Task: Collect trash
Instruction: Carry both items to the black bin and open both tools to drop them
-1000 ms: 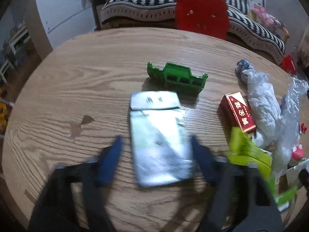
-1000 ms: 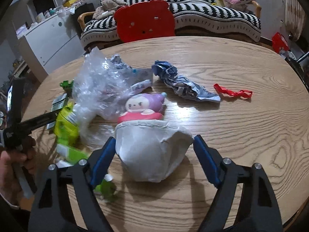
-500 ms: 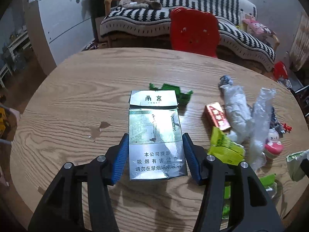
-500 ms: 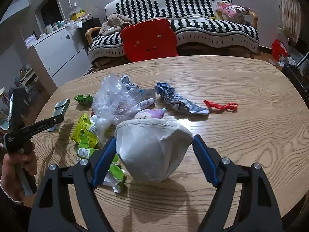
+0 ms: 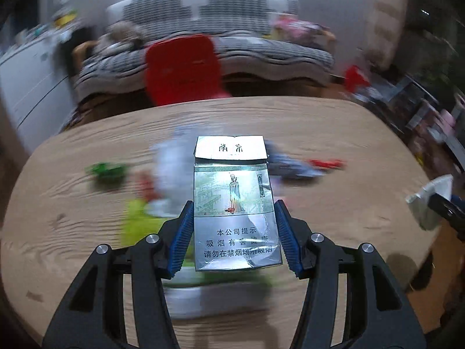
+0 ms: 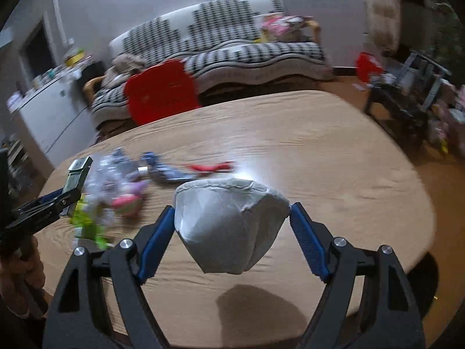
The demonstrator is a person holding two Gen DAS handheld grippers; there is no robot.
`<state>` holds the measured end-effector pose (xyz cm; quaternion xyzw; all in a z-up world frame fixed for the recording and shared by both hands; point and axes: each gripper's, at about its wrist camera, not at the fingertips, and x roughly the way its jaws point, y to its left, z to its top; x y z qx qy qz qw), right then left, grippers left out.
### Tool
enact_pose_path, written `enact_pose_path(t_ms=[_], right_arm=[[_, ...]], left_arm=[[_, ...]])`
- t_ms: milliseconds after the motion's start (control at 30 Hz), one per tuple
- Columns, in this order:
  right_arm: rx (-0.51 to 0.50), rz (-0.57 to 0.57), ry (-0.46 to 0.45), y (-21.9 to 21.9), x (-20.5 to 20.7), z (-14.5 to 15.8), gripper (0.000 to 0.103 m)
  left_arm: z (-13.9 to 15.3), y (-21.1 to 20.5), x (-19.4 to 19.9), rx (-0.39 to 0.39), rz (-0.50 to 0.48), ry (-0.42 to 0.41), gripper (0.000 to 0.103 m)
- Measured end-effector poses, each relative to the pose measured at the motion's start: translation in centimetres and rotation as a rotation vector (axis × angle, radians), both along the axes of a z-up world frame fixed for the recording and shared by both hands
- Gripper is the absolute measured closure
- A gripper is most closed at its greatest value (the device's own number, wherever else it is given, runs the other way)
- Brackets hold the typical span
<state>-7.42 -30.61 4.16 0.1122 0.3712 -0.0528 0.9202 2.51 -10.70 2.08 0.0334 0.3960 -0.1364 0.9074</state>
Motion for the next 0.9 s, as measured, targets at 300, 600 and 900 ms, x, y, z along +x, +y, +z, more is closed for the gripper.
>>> enact_pose_path(t_ms=[300, 600, 900], right_arm=[[-0.004, -0.324, 0.009, -15.6, -10.6, -1.6, 0.025], [0.07, -0.574, 0.092, -27.7, -21.2, -6.1, 0.025], [0.166, -0.704, 0.168, -34.2, -26.2, -10.5, 0.025]], left_arm=[[-1.3, -21.0, -8.8, -0.019, -0.433, -0.018, 0.049], [-5.5, -36.5, -18.1, -0.043, -0.767, 0.071, 0.049], [-11.8, -44.3, -21.3, 0.001, -0.903, 0.184, 0.049]])
